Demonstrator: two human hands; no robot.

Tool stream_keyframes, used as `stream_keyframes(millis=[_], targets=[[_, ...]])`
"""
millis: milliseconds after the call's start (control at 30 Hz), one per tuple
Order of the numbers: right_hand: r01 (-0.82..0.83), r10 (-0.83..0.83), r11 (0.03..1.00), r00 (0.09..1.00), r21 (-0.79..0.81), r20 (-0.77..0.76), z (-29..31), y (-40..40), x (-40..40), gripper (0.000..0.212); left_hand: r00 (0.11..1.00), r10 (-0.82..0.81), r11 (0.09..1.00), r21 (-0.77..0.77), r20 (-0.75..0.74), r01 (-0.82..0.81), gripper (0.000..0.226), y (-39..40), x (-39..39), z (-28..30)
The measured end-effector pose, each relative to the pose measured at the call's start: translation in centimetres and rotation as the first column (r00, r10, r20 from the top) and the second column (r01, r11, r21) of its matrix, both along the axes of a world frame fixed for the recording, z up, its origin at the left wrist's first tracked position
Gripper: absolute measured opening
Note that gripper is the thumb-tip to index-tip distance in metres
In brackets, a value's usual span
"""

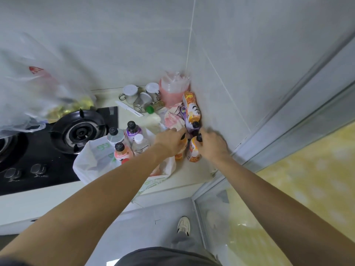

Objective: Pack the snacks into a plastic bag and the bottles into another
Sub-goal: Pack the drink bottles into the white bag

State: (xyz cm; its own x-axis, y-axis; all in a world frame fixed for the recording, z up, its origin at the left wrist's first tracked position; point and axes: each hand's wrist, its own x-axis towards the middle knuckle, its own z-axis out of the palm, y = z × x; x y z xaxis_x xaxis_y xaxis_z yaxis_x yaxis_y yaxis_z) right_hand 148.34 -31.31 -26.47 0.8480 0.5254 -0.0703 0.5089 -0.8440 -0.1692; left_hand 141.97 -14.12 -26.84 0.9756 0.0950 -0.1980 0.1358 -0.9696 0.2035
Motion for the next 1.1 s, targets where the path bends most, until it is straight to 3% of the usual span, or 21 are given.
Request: stream_keyframes(millis=[300, 433, 600, 800, 933, 1100], targets=[[0.023, -0.012, 0.965, 0.999, 0.262, -0.044, -0.4, -0.1, 1.4, 0.031, 0.982, 0.025, 0.999, 0.018, 0.185, -0.029, 0.024, -0.5, 1.5, -0.1], [0.008, -0.009, 0.941, 1.000, 0.339, 0.003, 3.0, 0.7, 2.0, 0.033, 0.962, 0.064, 0.997, -0.064, 0.266, -0.049, 0.026, 0.5, 1.7, 3.4], [0.012, -0.028, 0.910, 0.999, 0.415, 0.032, 8.6, 3.4, 1.6, 0.028, 0.930, 0.092, 0.996, -0.052, 0.356, -0.078, 0.025, 3.2, 0.4, 9.2], [-0.047, 0.005, 0.844, 0.997, 0.534, 0.079, 14.7, 8.3, -0.8, 0.023, 0.876, 0.233, 0.971, -0.146, 0.422, -0.187, 0.031, 8.3, -3.8, 15.5], [-0.133, 0.074, 0.800, 0.990, 0.586, 0.124, 17.0, 12.5, -3.7, 0.023, 0.828, 0.290, 0.956, -0.106, 0.479, -0.273, 0.036, 12.3, -8.2, 18.8], [-0.181, 0.181, 0.768, 0.981, 0.614, 0.064, 16.9, 17.3, -8.1, 0.021, 0.799, 0.342, 0.932, -0.065, 0.495, -0.358, 0.036, 16.7, -14.1, 19.2]])
